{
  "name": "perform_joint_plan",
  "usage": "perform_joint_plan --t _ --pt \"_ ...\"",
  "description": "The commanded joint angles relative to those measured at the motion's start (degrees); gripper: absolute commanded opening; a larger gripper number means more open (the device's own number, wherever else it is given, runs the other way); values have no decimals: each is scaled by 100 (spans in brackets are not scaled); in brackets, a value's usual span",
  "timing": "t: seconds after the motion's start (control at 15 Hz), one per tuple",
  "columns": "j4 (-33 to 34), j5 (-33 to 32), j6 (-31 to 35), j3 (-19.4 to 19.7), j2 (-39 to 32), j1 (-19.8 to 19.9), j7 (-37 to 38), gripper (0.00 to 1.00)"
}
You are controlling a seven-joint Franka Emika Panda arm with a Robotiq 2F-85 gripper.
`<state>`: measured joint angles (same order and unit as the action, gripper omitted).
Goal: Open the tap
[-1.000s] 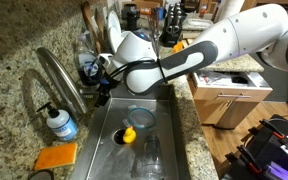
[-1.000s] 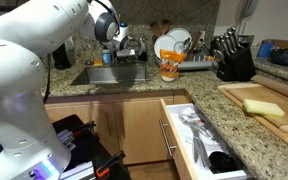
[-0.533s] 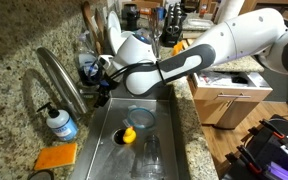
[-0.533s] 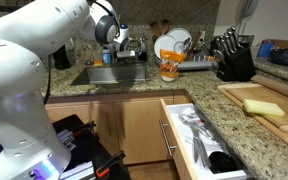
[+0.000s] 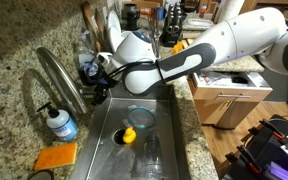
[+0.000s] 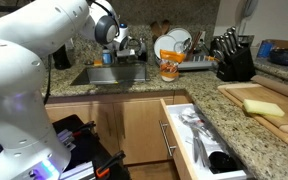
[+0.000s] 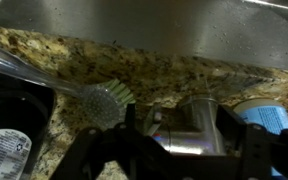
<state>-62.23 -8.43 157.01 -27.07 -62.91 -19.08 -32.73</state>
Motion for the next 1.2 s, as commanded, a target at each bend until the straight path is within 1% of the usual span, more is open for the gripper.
perform_joint_plan --t 0.0,0.07,0.13,0.2,0.27,0.33,0.47,0.6,0.67,0.87,1.13 --pt "-15 11 82 -14 -12 35 -16 50" --pt "-22 9 80 -10 -9 38 -11 45" --pt "-26 9 81 -9 -8 41 -6 36" --pt "-24 8 81 -12 -9 44 -9 31" --pt "-17 -3 94 12 -4 44 3 22" --pt "-7 -8 98 16 -2 46 7 17" --pt "3 -44 128 82 18 28 20 2" --pt "5 -41 140 140 24 28 52 0" --pt "4 -40 180 160 13 26 108 2" --pt "-43 -104 274 294 24 -21 256 3" --pt "16 -684 459 1121 56 -467 527 2"
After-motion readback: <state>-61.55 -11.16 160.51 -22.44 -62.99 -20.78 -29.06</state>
